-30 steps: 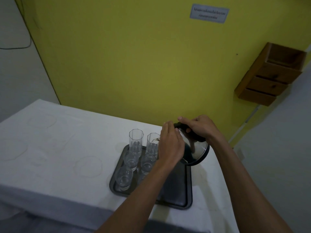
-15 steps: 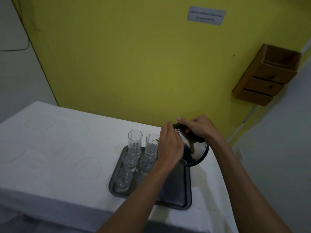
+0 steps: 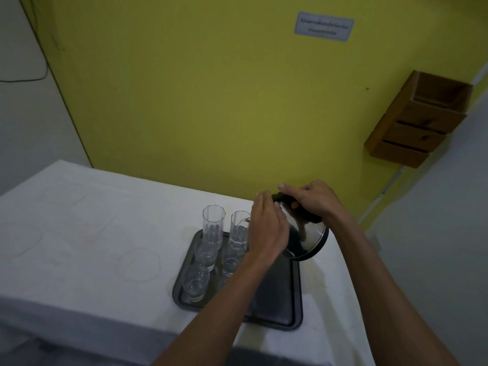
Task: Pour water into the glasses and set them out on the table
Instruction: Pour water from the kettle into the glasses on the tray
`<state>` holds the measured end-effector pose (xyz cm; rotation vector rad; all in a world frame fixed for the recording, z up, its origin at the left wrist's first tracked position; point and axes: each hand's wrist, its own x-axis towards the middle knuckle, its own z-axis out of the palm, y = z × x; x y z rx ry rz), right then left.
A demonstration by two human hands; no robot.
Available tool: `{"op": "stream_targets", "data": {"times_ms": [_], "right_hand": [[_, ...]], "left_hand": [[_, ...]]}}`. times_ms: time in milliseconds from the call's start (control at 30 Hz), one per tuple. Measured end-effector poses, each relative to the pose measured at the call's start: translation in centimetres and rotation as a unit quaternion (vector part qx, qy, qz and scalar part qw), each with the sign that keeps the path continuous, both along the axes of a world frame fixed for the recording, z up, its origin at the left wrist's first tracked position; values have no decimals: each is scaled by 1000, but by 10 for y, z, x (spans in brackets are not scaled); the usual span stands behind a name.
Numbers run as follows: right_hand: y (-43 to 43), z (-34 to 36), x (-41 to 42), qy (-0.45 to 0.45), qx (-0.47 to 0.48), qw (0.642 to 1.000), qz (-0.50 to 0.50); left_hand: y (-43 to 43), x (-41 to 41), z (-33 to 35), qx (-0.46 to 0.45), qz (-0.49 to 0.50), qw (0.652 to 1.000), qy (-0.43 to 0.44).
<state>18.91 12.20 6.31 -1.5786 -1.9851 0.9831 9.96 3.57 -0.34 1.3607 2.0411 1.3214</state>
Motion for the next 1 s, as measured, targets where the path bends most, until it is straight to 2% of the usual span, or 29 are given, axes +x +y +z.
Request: {"op": "stream_targets", "data": {"times_ms": [1000], "right_hand": [[-1,-1,-5,-12,12,1000,0]], "left_hand": [[-3,-6,-1,-13,-13,1000,-5]]}}
